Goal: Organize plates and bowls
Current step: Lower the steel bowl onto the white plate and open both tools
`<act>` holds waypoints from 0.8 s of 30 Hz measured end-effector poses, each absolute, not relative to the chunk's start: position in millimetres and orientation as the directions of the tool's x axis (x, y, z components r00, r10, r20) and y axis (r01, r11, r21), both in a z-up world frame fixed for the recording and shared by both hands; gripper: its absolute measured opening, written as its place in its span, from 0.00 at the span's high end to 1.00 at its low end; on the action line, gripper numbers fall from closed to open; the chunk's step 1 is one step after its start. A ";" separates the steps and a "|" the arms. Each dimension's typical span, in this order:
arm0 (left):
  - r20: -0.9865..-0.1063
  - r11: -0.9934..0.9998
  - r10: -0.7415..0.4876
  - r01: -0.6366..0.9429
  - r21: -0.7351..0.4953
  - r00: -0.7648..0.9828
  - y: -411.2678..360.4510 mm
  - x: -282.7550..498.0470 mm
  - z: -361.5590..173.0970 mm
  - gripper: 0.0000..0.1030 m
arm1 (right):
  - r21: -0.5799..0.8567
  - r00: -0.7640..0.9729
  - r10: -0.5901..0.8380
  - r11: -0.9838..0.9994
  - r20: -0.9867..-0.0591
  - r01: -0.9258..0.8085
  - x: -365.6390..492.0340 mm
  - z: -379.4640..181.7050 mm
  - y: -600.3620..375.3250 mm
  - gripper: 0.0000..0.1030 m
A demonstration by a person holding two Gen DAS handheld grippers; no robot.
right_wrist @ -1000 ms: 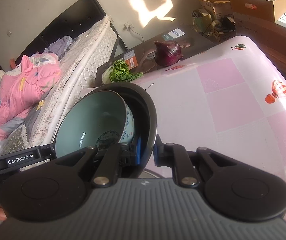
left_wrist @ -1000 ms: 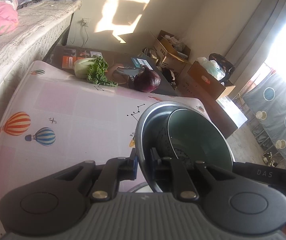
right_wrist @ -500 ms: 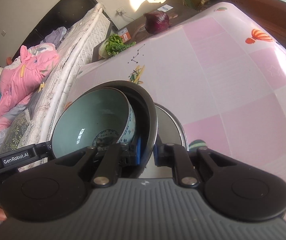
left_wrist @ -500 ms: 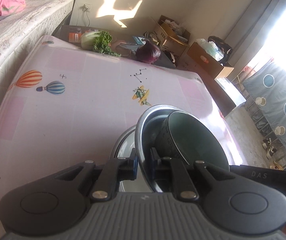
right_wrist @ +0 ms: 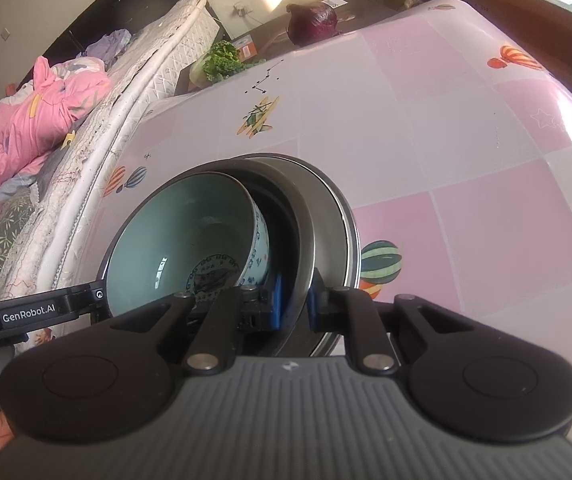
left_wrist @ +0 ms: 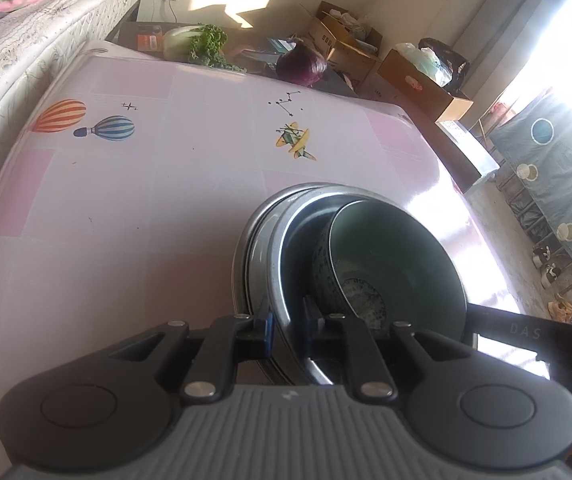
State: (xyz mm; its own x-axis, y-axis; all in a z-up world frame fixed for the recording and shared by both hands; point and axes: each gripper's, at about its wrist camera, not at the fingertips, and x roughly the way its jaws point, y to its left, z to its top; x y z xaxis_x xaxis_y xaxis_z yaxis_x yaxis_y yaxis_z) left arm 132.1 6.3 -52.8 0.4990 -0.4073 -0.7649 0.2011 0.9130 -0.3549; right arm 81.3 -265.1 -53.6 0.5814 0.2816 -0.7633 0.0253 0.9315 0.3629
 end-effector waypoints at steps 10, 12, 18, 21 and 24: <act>-0.766 0.913 -0.405 0.260 -0.313 0.499 3.8 122.9 -47.5 0.81 | 0.316 0.613 0.242 0.949 -0.752 0.013 76.9 -46.6 -267.0 0.87; -0.760 0.921 -0.385 0.270 -0.281 0.523 4.9 116.2 -41.6 0.68 | 0.331 0.626 0.247 0.943 -0.740 0.019 73.5 -44.3 -270.3 0.85; -0.685 0.938 -0.327 0.314 -0.150 0.651 10.0 84.2 -15.8 0.24 | 0.305 0.686 0.196 0.951 -0.701 0.040 60.2 -30.4 -277.6 0.55; -0.670 0.925 -0.360 0.343 -0.165 0.649 12.4 70.2 -12.0 0.11 | 0.359 0.712 0.230 0.933 -0.664 0.034 47.6 -21.8 -284.4 0.46; -0.651 0.907 -0.401 0.378 -0.185 0.645 13.7 55.6 -16.0 0.01 | 0.377 0.725 0.245 0.926 -0.643 0.022 29.2 -16.0 -284.0 0.29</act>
State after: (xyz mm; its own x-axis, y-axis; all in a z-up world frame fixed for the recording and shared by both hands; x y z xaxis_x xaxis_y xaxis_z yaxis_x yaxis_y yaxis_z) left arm 55.6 13.7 -16.0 0.6446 -0.4012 -0.6508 0.3781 0.9072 -0.1847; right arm 29.2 -284.0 -16.0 0.7253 0.2447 -0.6435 0.0224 0.9258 0.3773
